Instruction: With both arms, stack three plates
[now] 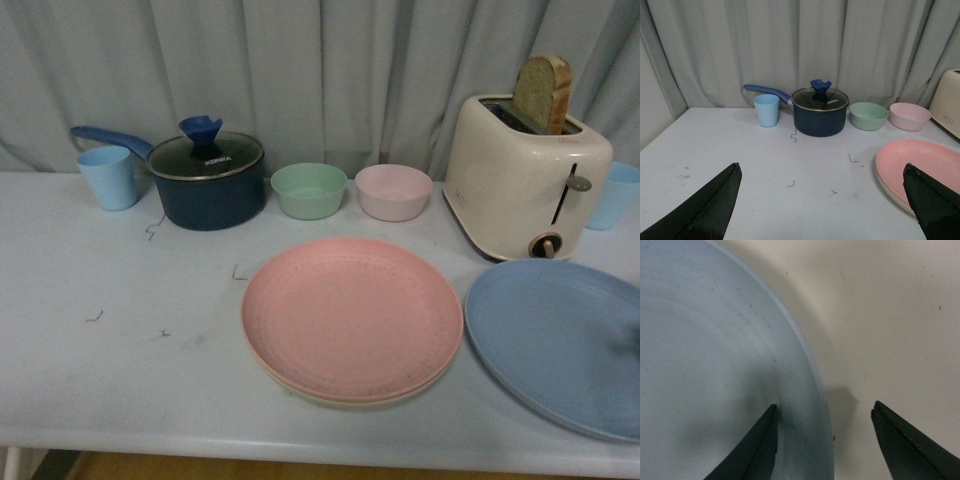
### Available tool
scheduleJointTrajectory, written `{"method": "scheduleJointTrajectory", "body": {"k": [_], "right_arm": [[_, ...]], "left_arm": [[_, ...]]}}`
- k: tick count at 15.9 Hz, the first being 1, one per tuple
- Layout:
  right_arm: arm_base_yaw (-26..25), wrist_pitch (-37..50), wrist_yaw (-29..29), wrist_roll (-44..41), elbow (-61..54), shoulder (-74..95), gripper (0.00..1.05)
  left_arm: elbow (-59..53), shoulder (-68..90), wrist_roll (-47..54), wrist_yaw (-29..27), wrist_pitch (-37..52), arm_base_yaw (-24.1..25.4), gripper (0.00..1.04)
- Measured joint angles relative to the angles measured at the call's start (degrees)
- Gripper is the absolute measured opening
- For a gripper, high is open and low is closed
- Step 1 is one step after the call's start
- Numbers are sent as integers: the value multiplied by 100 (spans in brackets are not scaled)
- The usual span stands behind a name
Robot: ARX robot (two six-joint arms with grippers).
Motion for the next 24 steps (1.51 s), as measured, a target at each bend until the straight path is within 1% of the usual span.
{"method": "scheduleJointTrajectory", "body": {"k": [1, 2, 3, 5, 6, 8, 11, 13, 14, 15, 17, 21, 24], "right_arm": [[-31, 31, 2, 17, -2, 7, 44], [-44, 68, -11, 35, -39, 7, 32], [-76, 125, -31, 61, -90, -4, 22], [-227, 170, -321, 149, -304, -236, 8], [-323, 168, -494, 149, -516, -446, 3], [-542, 168, -553, 146, -850, -855, 3], [-1040, -83, -844, -17, -1497, -1991, 3], [-1069, -387, -1078, -221, -1781, -2702, 3], [-901, -492, -1279, -245, -1847, -3110, 3], [-734, -540, -1333, -243, -1847, -3383, 3], [-186, -525, -1364, 4, -1746, -3617, 3], [1043, 28, -1027, 837, -1067, -2822, 3], [1666, 227, -769, 1670, -413, -1882, 3]], "left_arm": [[0, 0, 2, 2, 0, 0, 98], [0, 0, 2, 0, 0, 0, 98], [0, 0, 2, 2, 0, 0, 98], [0, 0, 2, 0, 0, 0, 98], [0, 0, 2, 2, 0, 0, 98], [0, 0, 2, 0, 2, 0, 98], [0, 0, 2, 0, 4, 0, 98], [0, 0, 2, 2, 0, 0, 98], [0, 0, 2, 2, 0, 0, 98], [0, 0, 2, 0, 0, 0, 98], [0, 0, 2, 2, 0, 0, 98], [0, 0, 2, 0, 0, 0, 98], [0, 0, 2, 2, 2, 0, 98]]}}
